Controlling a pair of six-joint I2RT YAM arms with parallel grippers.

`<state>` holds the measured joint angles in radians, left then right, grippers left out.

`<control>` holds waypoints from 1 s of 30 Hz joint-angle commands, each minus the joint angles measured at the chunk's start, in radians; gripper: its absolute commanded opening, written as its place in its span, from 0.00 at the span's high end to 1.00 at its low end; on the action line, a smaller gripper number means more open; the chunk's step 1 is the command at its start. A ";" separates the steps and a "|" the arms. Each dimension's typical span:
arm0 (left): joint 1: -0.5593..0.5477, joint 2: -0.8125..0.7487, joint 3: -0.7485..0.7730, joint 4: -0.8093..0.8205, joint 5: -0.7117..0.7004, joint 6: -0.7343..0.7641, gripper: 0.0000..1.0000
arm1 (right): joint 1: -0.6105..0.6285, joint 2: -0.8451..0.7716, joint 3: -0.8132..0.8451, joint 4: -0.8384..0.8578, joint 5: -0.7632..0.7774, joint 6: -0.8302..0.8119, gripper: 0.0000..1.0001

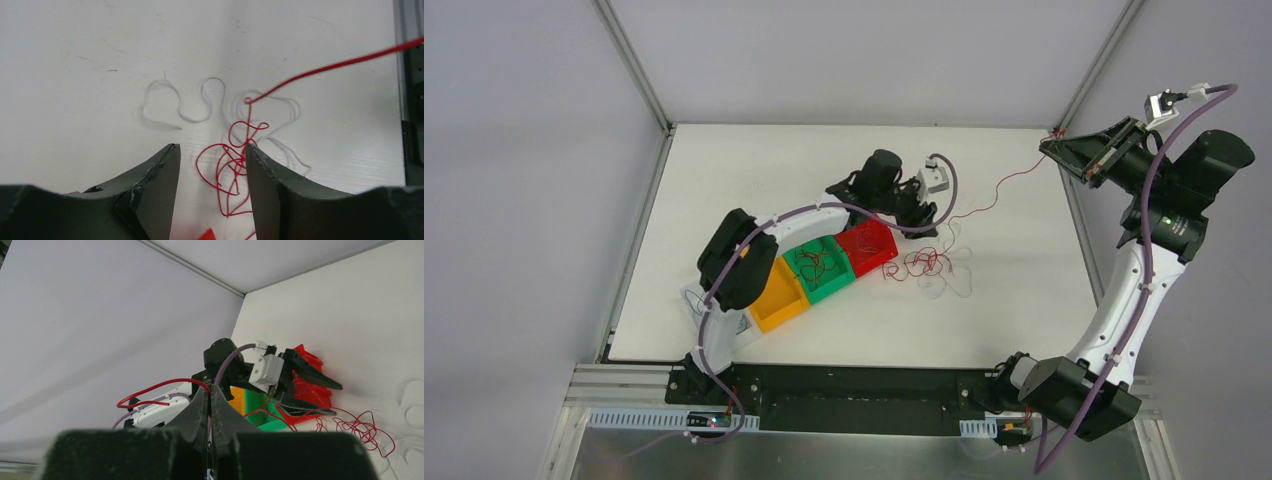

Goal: Untangle the cables

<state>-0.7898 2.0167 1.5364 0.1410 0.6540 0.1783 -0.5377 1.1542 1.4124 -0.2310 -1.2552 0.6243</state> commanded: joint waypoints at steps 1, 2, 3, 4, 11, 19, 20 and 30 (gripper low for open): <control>0.009 0.114 0.123 -0.115 -0.017 0.107 0.48 | 0.007 -0.019 0.059 0.090 -0.053 0.051 1.00; 0.009 0.127 0.127 -0.125 -0.013 0.138 0.48 | 0.007 -0.022 0.059 0.120 -0.062 0.073 1.00; 0.007 0.133 0.116 -0.128 -0.004 0.169 0.48 | 0.008 -0.026 0.060 0.144 -0.068 0.090 1.00; 0.003 0.136 0.105 -0.132 0.007 0.208 0.47 | 0.009 -0.028 0.062 0.153 -0.072 0.099 1.00; -0.023 0.172 0.103 -0.164 0.063 0.305 0.41 | 0.015 -0.031 0.069 0.154 -0.074 0.127 1.00; -0.046 0.257 0.190 -0.160 0.056 0.285 0.50 | 0.014 -0.022 0.121 0.155 -0.090 0.170 1.00; -0.048 0.257 0.194 -0.154 0.056 0.275 0.58 | 0.009 -0.019 0.129 0.153 -0.094 0.175 1.00; 0.000 -0.110 0.101 -0.134 0.034 0.077 1.00 | -0.273 0.118 0.307 -0.614 0.075 -0.701 1.00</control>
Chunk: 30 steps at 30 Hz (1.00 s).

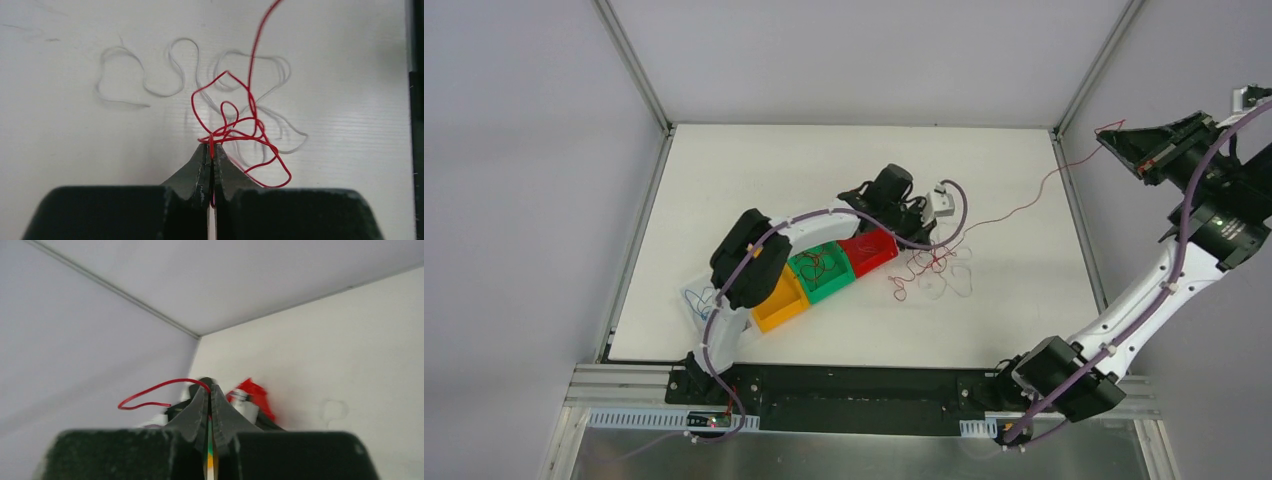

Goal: Untangle the cables

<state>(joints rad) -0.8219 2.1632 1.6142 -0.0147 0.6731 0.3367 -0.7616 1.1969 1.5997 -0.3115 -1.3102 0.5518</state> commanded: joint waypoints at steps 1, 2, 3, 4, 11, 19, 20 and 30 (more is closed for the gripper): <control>0.044 -0.304 0.044 -0.017 0.014 -0.095 1.00 | -0.050 0.094 0.114 -0.613 0.162 -0.728 1.00; 0.056 -0.336 0.072 -0.045 0.011 -0.112 1.00 | -0.050 0.102 0.083 -0.644 0.206 -0.786 1.00; 0.069 -0.362 0.101 -0.071 0.008 -0.125 1.00 | -0.048 0.103 0.043 -0.654 0.246 -0.841 1.00; 0.083 -0.382 0.128 -0.093 0.000 -0.137 1.00 | -0.040 0.100 -0.005 -0.664 0.288 -0.908 1.00; 0.239 -0.443 0.347 -0.162 -0.129 -0.232 1.00 | 0.010 0.081 -0.351 -0.578 0.646 -1.331 1.00; 0.451 -0.404 0.560 -0.153 -0.365 -0.234 1.00 | -0.033 0.133 -0.529 -0.515 0.859 -1.645 1.00; 0.485 -0.396 0.567 -0.150 -0.387 -0.242 1.00 | -0.048 0.141 -0.532 -0.520 0.863 -1.669 1.00; 0.785 -0.346 0.524 -0.151 -0.401 -0.290 1.00 | -0.134 0.186 -0.531 -0.540 0.897 -1.769 1.00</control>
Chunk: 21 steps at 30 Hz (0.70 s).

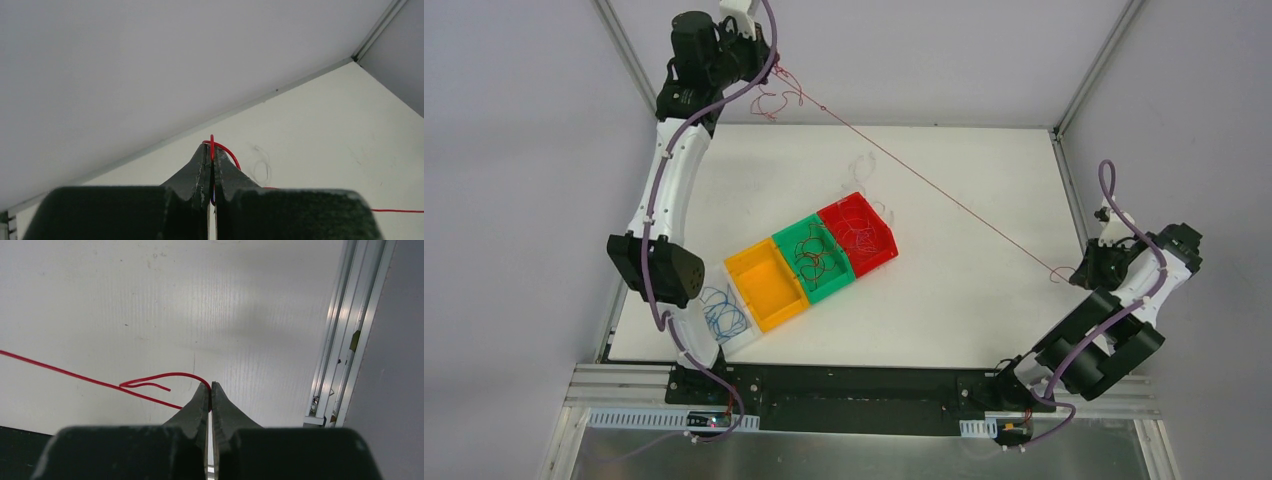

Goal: Untangle the cables

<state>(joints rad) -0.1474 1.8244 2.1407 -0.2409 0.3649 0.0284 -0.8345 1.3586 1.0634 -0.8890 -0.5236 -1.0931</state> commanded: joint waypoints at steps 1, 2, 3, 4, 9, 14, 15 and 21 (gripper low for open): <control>0.133 0.002 -0.005 0.076 -0.097 0.008 1.00 | -0.067 0.026 0.007 0.036 0.112 -0.127 1.00; 0.159 0.012 -0.005 0.075 -0.102 -0.004 1.00 | -0.072 0.030 0.010 0.036 0.114 -0.127 1.00; 0.181 0.023 -0.003 0.074 -0.118 -0.020 1.00 | -0.077 0.032 0.015 0.032 0.114 -0.129 1.00; 0.201 0.032 -0.002 0.073 -0.123 -0.024 1.00 | -0.082 0.033 0.018 0.026 0.112 -0.129 1.00; 0.256 0.061 -0.024 0.049 -0.107 0.007 1.00 | -0.099 0.026 0.035 0.012 0.117 -0.134 1.00; 0.278 0.023 -0.089 0.027 0.209 -0.116 1.00 | -0.102 0.048 0.155 -0.208 -0.038 -0.134 1.00; 0.263 0.011 -0.098 0.029 0.289 -0.166 1.00 | -0.091 0.056 0.202 -0.292 -0.096 -0.141 1.00; 0.019 -0.086 -0.216 0.071 0.430 -0.362 1.00 | 0.110 0.056 0.360 -0.531 -0.286 -0.096 0.84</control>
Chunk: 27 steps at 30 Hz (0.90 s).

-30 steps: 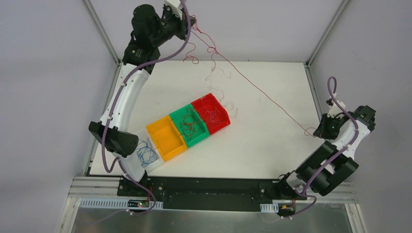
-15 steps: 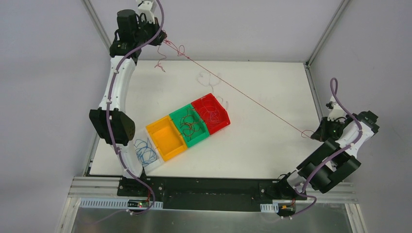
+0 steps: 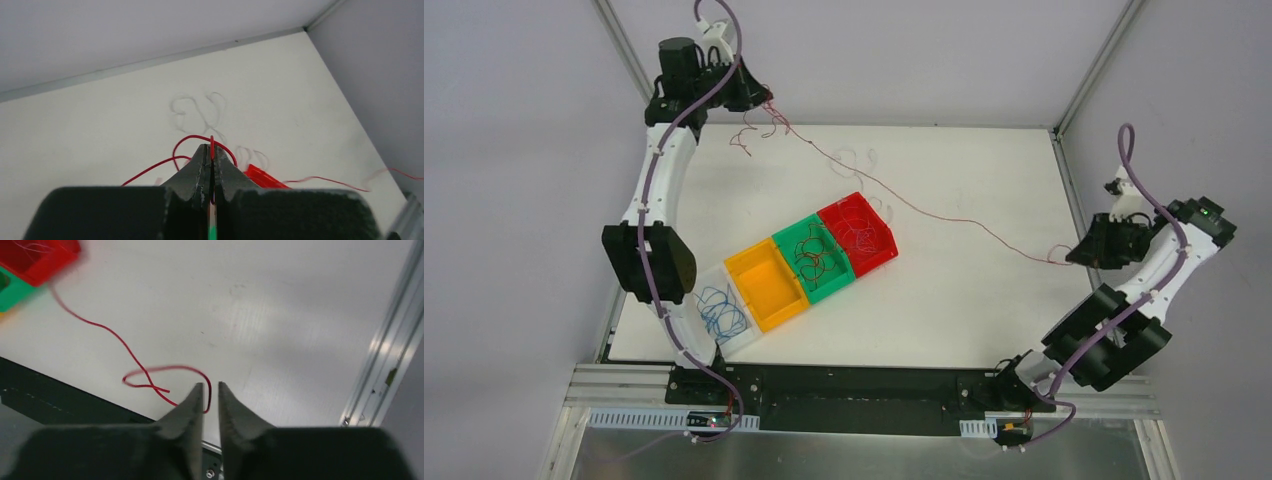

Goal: Untangle the cables

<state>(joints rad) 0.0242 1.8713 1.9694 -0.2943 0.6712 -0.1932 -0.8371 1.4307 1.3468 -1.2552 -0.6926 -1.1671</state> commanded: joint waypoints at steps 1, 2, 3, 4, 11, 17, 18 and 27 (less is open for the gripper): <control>-0.194 -0.139 -0.058 0.144 0.124 -0.168 1.00 | 0.141 -0.023 0.087 -0.163 -0.138 -0.006 0.70; -0.231 -0.141 -0.066 0.171 0.120 -0.200 1.00 | 0.169 -0.031 0.100 -0.163 -0.162 0.008 0.57; -0.264 -0.138 -0.069 0.193 0.111 -0.236 1.00 | 0.195 -0.036 0.111 -0.158 -0.182 0.032 0.45; -0.297 -0.131 -0.069 0.221 0.102 -0.272 1.00 | 0.220 -0.046 0.122 -0.149 -0.205 0.057 0.37; -0.499 -0.031 -0.001 0.375 0.084 -0.458 1.00 | 0.412 -0.185 0.071 0.178 -0.365 0.370 0.18; -0.597 0.051 0.111 0.395 0.085 -0.544 1.00 | 0.628 -0.367 -0.170 0.804 -0.311 0.777 0.19; -0.607 0.058 0.122 0.399 0.083 -0.553 1.00 | 0.671 -0.383 -0.204 0.879 -0.279 0.802 0.19; -0.657 0.072 0.134 0.418 0.083 -0.601 1.00 | 0.871 -0.297 -0.249 1.112 -0.095 0.859 0.31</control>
<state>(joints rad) -0.6228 1.9594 2.0567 0.0490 0.7502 -0.7464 0.0032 1.1084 1.1145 -0.3614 -0.8707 -0.3859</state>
